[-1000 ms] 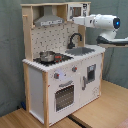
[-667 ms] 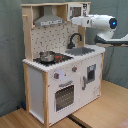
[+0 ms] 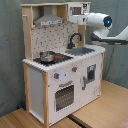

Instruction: Play with the kitchen

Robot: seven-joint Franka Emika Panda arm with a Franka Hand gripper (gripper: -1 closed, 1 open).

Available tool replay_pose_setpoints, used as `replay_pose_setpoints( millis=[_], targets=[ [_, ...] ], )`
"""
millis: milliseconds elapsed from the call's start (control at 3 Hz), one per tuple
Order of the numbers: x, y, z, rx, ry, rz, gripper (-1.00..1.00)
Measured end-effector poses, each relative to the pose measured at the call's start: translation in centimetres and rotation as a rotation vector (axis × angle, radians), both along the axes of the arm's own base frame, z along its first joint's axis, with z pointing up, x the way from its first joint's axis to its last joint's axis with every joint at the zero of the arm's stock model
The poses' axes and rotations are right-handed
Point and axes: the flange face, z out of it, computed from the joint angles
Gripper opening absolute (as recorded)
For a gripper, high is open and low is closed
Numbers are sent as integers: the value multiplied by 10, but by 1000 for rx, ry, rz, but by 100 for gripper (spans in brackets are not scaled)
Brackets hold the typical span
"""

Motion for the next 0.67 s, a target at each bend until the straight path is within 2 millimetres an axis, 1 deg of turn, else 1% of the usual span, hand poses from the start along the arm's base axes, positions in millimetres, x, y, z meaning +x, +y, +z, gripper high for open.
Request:
replay_pose_setpoints(
  millis=[333,667],
  targets=[
    [23,-11,-6,-19,5,-42,100],
    [40,-14,1,-28,0,-68,100]
  ],
)
